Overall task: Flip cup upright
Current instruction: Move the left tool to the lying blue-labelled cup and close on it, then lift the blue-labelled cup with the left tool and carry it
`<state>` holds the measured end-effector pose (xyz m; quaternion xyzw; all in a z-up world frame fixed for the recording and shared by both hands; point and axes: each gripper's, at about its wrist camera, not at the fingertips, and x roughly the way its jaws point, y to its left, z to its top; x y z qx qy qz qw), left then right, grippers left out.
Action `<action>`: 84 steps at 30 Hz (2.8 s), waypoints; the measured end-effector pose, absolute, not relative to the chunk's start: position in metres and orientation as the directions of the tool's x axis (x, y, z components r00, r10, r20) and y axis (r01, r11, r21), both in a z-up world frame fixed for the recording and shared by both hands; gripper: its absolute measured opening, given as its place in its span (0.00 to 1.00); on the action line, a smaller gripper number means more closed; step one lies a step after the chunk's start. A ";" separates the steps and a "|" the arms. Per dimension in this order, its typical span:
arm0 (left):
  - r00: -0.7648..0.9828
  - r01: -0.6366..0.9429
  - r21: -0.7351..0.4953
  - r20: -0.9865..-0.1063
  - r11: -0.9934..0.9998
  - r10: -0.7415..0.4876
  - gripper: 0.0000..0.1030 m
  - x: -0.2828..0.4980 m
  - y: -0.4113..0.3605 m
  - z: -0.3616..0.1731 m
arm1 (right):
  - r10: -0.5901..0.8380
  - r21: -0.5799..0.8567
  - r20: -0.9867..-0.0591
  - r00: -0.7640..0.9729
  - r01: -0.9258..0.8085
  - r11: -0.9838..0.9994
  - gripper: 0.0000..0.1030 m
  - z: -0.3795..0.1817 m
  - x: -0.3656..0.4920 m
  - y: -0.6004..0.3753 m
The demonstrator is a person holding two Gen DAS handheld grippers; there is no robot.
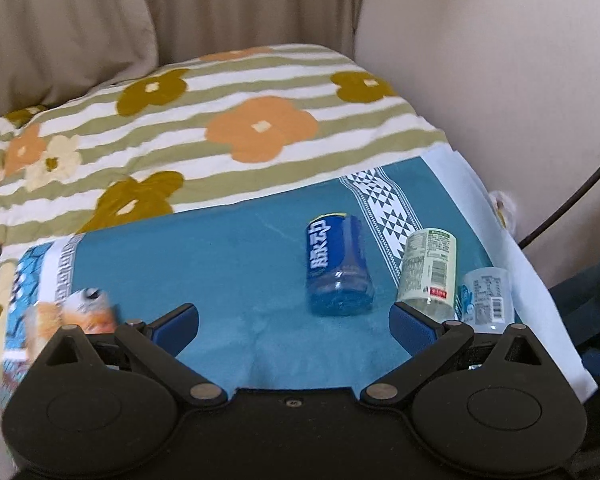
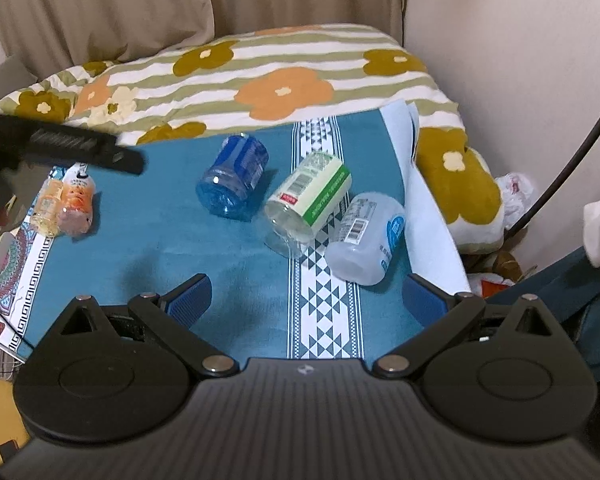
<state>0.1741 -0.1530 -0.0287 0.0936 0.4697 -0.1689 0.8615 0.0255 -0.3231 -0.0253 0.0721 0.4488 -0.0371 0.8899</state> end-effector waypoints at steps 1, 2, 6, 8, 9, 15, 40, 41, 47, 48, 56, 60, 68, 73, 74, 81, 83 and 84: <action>0.498 0.385 0.013 -0.845 0.923 -0.196 0.98 0.181 -0.161 -0.032 | 0.004 0.098 -0.809 0.587 0.128 0.987 1.00 -0.030 0.028 -0.325; 0.493 0.392 0.019 -0.848 0.920 -0.192 0.98 0.187 -0.167 -0.036 | 0.008 0.100 -0.814 0.581 0.127 0.987 1.00 -0.034 0.031 -0.326; 0.441 0.407 -0.003 -0.875 0.913 -0.200 0.97 0.215 -0.186 -0.055 | 0.026 0.116 -0.827 0.561 0.126 0.985 1.00 -0.047 0.040 -0.332; 0.424 0.414 -0.006 -0.884 0.910 -0.198 0.94 0.226 -0.194 -0.064 | 0.035 0.127 -0.833 0.552 0.129 0.983 1.00 -0.053 0.045 -0.335; 0.414 0.418 -0.008 -0.888 0.908 -0.198 0.94 0.232 -0.197 -0.069 | 0.038 0.131 -0.835 0.549 0.132 0.983 1.00 -0.056 0.047 -0.336; 0.356 0.429 -0.001 -0.919 0.903 -0.170 0.87 0.258 -0.214 -0.099 | 0.049 0.139 -0.848 0.527 0.132 0.981 1.00 -0.071 0.055 -0.340; 0.265 0.461 -0.037 -0.948 0.887 -0.177 0.66 0.258 -0.208 -0.118 | 0.076 0.185 -0.856 0.511 0.165 0.969 1.00 -0.082 0.060 -0.338; 0.269 0.459 -0.037 -0.946 0.887 -0.179 0.66 0.256 -0.205 -0.115 | 0.077 0.185 -0.855 0.513 0.162 0.969 1.00 -0.081 0.061 -0.337; 0.304 0.444 -0.031 -0.935 0.896 -0.183 0.66 0.239 -0.186 -0.095 | 0.080 0.183 -0.843 0.532 0.142 0.973 1.00 -0.071 0.060 -0.330; 0.310 0.439 -0.031 -0.933 0.898 -0.184 0.66 0.235 -0.181 -0.092 | 0.082 0.183 -0.841 0.535 0.137 0.973 1.00 -0.070 0.060 -0.328; 0.345 0.380 -0.035 -0.922 0.924 -0.176 0.66 0.199 -0.138 -0.073 | 0.098 0.169 -0.827 0.553 0.080 0.982 1.00 -0.057 0.058 -0.309; 0.342 0.337 -0.054 -0.923 0.940 -0.176 0.66 0.178 -0.118 -0.069 | 0.107 0.163 -0.823 0.558 0.052 0.985 1.00 -0.053 0.057 -0.301; 0.320 0.265 -0.078 -0.933 0.961 -0.163 0.66 0.142 -0.093 -0.084 | 0.128 0.160 -0.834 0.536 0.012 0.987 1.00 -0.060 0.057 -0.285; 0.272 0.230 -0.106 -0.948 0.967 -0.168 0.66 0.130 -0.089 -0.108 | 0.131 0.150 -0.843 0.521 -0.006 0.989 1.00 -0.068 0.057 -0.279; 0.267 0.226 -0.105 -0.949 0.968 -0.165 0.66 0.129 -0.090 -0.113 | 0.130 0.148 -0.845 0.519 -0.005 0.989 1.00 -0.070 0.057 -0.278; 0.288 0.221 -0.079 -0.947 0.972 -0.143 0.66 0.125 -0.096 -0.126 | 0.116 0.141 -0.860 0.497 0.013 0.990 1.00 -0.080 0.057 -0.280; 0.294 0.227 -0.069 -0.946 0.972 -0.136 0.66 0.125 -0.099 -0.125 | 0.113 0.138 -0.863 0.493 0.016 0.990 1.00 -0.082 0.056 -0.281; 0.294 0.227 -0.065 -0.947 0.972 -0.132 0.67 0.125 -0.100 -0.125 | 0.111 0.138 -0.865 0.490 0.019 0.990 1.00 -0.083 0.056 -0.282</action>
